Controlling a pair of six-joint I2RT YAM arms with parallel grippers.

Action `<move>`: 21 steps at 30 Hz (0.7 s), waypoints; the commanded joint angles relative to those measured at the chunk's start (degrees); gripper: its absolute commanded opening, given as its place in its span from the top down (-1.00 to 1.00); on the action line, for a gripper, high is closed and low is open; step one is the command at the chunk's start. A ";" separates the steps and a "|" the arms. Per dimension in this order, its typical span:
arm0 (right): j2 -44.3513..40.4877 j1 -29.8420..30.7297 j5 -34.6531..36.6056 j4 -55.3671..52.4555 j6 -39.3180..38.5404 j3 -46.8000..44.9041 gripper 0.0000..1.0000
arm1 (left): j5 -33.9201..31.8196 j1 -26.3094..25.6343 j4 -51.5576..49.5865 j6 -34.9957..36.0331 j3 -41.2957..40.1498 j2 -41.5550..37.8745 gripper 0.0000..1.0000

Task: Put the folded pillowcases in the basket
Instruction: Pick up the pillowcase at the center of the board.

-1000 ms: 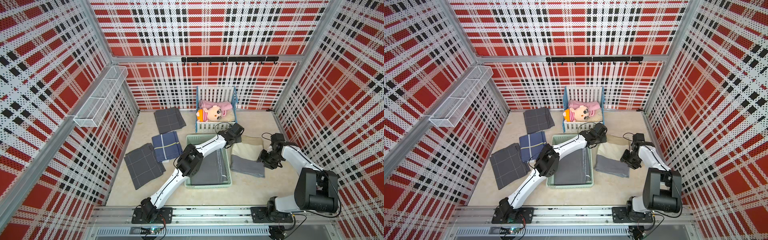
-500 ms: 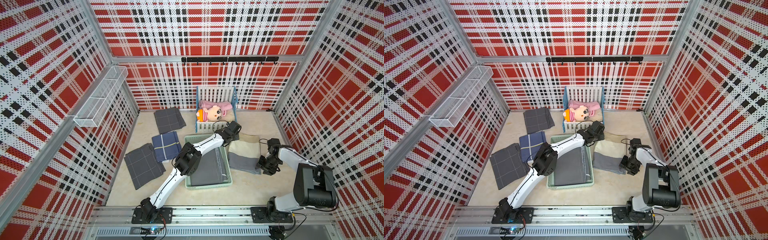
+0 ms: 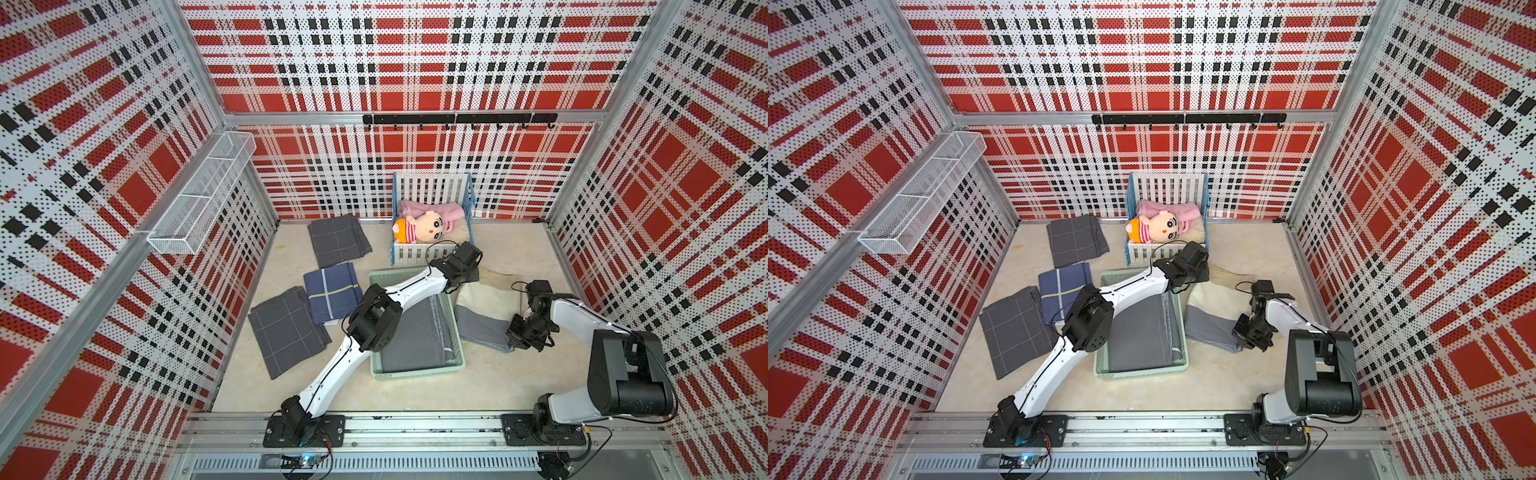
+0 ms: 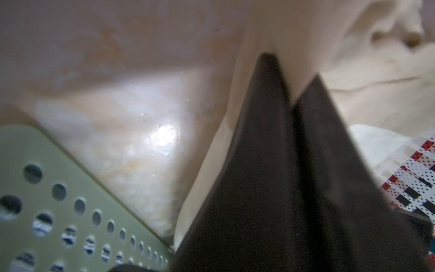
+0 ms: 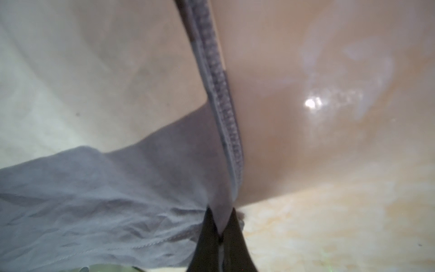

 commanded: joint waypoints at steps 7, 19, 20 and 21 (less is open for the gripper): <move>-15.27 0.29 3.46 -2.51 3.61 3.61 1.00 | 3.25 -2.43 1.66 2.91 -1.73 -11.12 1.00; -28.83 0.34 -2.72 -6.32 5.03 9.90 1.00 | 1.08 -3.60 -2.04 -2.04 -7.19 -23.96 1.00; -29.22 0.46 -4.73 -6.08 5.36 10.19 1.00 | -0.41 -3.64 -3.44 -2.83 -8.58 -25.57 1.00; -29.54 0.88 -6.32 -5.85 5.74 10.12 1.00 | -2.02 -3.59 -3.98 -3.26 -11.05 -27.38 1.00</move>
